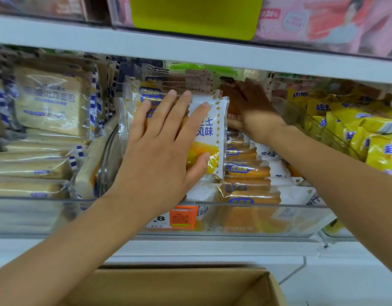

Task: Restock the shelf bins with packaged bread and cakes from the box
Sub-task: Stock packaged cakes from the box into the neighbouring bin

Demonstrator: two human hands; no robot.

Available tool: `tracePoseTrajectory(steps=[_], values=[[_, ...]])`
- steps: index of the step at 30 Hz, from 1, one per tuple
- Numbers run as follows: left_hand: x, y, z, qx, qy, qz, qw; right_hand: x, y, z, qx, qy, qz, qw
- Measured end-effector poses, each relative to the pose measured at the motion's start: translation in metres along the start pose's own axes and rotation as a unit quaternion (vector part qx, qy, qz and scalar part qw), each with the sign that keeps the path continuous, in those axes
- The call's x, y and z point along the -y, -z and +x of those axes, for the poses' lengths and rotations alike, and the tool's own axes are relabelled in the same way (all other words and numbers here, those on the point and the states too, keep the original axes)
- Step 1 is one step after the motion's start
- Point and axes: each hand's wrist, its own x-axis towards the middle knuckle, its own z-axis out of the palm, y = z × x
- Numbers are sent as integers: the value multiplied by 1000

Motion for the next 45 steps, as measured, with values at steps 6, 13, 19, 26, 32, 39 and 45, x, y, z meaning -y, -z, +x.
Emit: tracePoseTrajectory(steps=[6,13,19,26,32,39,45], values=[[1,-2,1,0,-5,-9,1000,7,16,-9,11,-4,44,999],[3,-1,4,25,2,-45,999,35,54,-70,8,-104,136,985],[1,33,-6,47,25,-135,989,89,89,-130,-60,-188,290,937],[-16,76,-37,156,76,-151,973,144,124,-131,33,-314,486,815],[14,46,-20,233,134,-46,962,148,100,-88,74,-325,577,746],[35,31,-27,105,113,-122,981,153,70,-72,111,-240,602,753],[40,30,-29,78,117,-95,985,153,75,-77,123,-226,563,786]])
